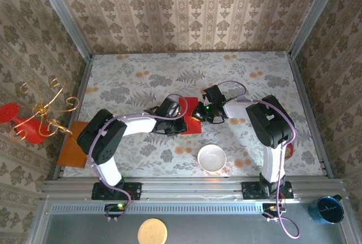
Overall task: Fold a paper plane with a square sheet of paper (pick it up from the middle)
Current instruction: Fold the triangle a second time at the center of the table.
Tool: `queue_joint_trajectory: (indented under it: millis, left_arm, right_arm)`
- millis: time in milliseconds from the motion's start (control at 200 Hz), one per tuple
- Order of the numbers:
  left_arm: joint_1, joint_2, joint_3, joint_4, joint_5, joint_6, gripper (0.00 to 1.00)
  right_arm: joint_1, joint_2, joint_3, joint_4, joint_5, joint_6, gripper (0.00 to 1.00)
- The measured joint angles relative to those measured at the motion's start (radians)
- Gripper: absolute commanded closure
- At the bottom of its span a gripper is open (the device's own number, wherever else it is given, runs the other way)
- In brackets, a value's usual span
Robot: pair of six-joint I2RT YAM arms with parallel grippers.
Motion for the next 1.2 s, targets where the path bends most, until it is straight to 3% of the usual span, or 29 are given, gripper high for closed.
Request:
queue_joint_trajectory:
  millis: [505,1200]
  left_arm:
    - [0.049,-0.014,-0.068,0.108,0.100,-0.036,0.88]
    - [0.055,-0.014,-0.052,0.048,0.087,-0.040,0.94]
  right_arm:
    - [-0.004,0.000,-0.007,0.013,-0.007,0.000,0.96]
    - [-0.011,0.000,-0.014,0.030,-0.012,0.000,0.95]
